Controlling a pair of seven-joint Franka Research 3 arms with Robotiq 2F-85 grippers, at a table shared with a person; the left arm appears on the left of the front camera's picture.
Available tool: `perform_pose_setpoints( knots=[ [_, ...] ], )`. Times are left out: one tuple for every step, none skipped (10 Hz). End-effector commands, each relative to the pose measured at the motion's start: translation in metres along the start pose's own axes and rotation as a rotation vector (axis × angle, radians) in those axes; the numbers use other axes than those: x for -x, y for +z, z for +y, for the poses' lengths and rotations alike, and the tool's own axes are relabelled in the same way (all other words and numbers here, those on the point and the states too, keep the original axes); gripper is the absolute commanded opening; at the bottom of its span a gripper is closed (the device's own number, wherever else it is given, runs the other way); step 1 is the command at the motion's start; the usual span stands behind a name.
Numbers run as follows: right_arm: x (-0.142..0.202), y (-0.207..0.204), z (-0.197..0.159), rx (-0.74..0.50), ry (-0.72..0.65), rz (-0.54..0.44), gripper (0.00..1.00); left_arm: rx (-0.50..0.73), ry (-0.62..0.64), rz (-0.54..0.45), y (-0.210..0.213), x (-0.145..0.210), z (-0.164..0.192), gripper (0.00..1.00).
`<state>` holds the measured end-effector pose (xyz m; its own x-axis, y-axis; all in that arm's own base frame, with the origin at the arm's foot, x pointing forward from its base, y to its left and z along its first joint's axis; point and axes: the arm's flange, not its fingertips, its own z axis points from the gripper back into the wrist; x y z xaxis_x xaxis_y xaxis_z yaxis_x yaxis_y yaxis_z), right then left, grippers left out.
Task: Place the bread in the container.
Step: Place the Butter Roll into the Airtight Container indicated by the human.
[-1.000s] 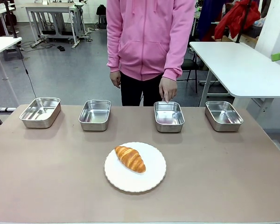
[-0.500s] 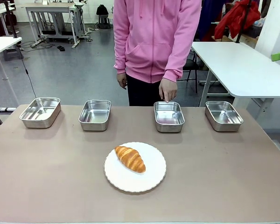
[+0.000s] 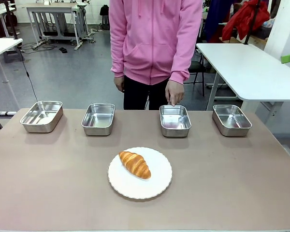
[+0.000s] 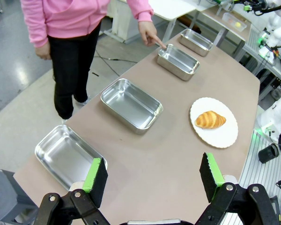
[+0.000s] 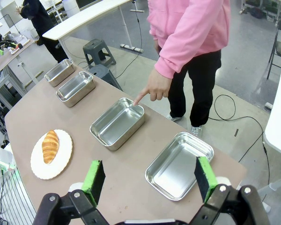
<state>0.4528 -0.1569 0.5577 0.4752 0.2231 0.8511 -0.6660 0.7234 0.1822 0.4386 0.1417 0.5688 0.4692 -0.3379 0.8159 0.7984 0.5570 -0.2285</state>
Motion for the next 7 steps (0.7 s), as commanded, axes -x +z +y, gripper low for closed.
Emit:
perform_pose_setpoints(
  knots=[
    [0.000, -0.001, 0.002, -0.006, 0.002, -0.010, 1.00, 0.000, -0.005, -0.002, 0.001, -0.001, -0.001, 1.00],
    [0.000, 0.000, 0.000, 0.000, 0.000, 0.000, 1.00, 0.000, -0.005, -0.002, 0.001, -0.001, -0.001, 1.00],
    [-0.022, -0.010, 0.014, 0.040, 0.015, 0.018, 1.00, 0.000, -0.005, -0.002, 0.001, -0.001, -0.001, 1.00],
    [-0.041, -0.020, 0.029, 0.043, 0.036, 0.038, 1.00, 0.000, -0.005, -0.002, 0.001, -0.001, -0.001, 1.00],
    [-0.063, -0.034, 0.049, 0.038, 0.073, 0.071, 1.00, 0.000, -0.005, -0.002, 0.001, -0.001, -0.001, 1.00],
    [-0.078, -0.055, 0.069, 0.021, 0.114, 0.120, 1.00, 0.000, -0.005, -0.002, 0.001, -0.001, -0.001, 1.00],
    [-0.084, -0.082, 0.087, 0.012, 0.136, 0.184, 1.00, 0.000, -0.005, -0.002, 0.001, -0.001, -0.001, 1.00]
  ],
)
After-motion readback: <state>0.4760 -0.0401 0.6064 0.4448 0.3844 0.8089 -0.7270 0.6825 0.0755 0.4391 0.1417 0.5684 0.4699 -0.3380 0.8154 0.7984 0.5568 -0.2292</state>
